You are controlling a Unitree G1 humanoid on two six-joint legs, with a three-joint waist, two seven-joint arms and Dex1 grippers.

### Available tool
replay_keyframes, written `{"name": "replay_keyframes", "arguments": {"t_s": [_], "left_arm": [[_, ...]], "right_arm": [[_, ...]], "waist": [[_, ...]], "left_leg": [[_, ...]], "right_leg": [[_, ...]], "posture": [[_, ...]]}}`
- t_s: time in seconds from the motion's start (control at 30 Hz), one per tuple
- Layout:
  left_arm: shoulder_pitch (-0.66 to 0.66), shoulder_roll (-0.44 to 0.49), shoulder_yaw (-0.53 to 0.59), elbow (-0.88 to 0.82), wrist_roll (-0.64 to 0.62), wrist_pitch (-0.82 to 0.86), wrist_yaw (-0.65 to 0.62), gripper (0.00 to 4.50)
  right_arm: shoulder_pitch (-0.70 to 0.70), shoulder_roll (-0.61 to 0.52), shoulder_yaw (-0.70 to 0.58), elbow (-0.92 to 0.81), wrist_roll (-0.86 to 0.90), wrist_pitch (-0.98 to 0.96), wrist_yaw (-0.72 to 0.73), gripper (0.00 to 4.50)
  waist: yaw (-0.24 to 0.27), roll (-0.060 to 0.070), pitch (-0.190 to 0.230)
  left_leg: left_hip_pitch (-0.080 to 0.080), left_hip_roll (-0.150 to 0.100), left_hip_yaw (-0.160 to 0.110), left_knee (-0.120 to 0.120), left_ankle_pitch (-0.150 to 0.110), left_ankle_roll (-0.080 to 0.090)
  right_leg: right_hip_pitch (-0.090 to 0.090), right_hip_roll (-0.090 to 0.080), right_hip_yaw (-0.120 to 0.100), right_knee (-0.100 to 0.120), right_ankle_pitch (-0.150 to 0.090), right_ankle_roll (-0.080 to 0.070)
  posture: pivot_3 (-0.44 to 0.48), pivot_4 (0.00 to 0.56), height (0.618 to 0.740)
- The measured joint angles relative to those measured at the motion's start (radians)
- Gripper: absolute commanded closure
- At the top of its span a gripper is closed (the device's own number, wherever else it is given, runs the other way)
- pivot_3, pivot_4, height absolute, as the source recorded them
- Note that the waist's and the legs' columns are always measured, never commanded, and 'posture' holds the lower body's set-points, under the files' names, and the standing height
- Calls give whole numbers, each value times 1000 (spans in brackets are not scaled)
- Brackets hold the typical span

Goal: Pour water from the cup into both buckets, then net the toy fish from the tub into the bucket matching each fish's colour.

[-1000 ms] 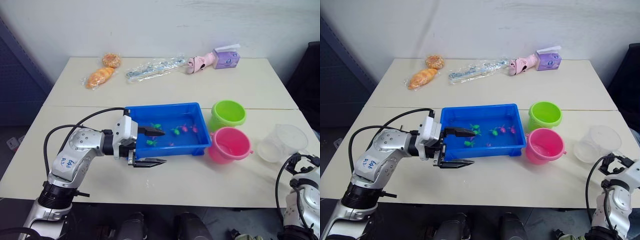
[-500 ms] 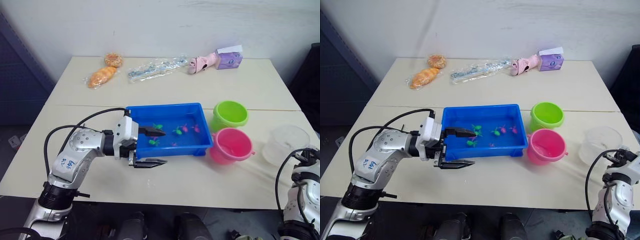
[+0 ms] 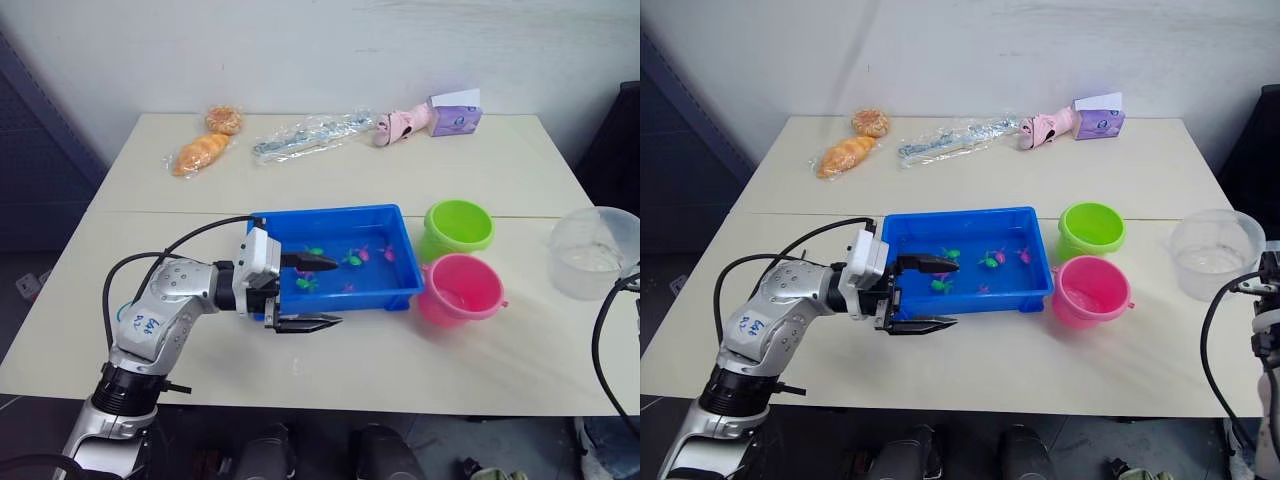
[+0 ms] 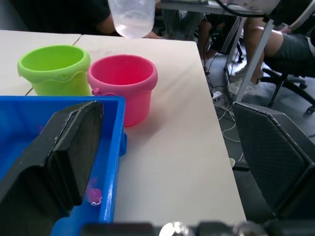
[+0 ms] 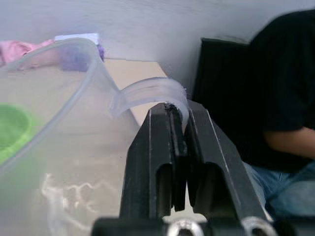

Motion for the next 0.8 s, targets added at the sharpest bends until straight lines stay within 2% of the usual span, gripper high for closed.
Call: {"name": "replay_keyframes", "arguments": {"t_s": [0.17, 0.43, 0.8], "left_arm": [[-10, -25, -1, 16, 0, 5, 5, 0], [-9, -33, -20, 27, 3, 5, 9, 0], [-6, -49, -20, 26, 1, 1, 45, 0]], "right_arm": [[16, -60, 35, -110, -51, 90, 23, 4456], [19, -85, 96, -132, -182, 128, 37, 4456], [34, -130, 167, -102, -421, -40, 103, 4456]], "waist": [[2, 0, 0], [6, -1, 1], [19, -2, 1]], "left_leg": [[0, 0, 0, 0, 0, 0], [-1, 0, 0, 0, 0, 0], [-1, -1, 0, 0, 0, 0]], "right_leg": [[0, 0, 0, -2, 0, 1], [0, 0, 0, -3, 0, 1], [0, 0, 0, -4, 0, 2]], "posture": [[0, 150, 740], [0, 150, 740], [0, 150, 740]]}}
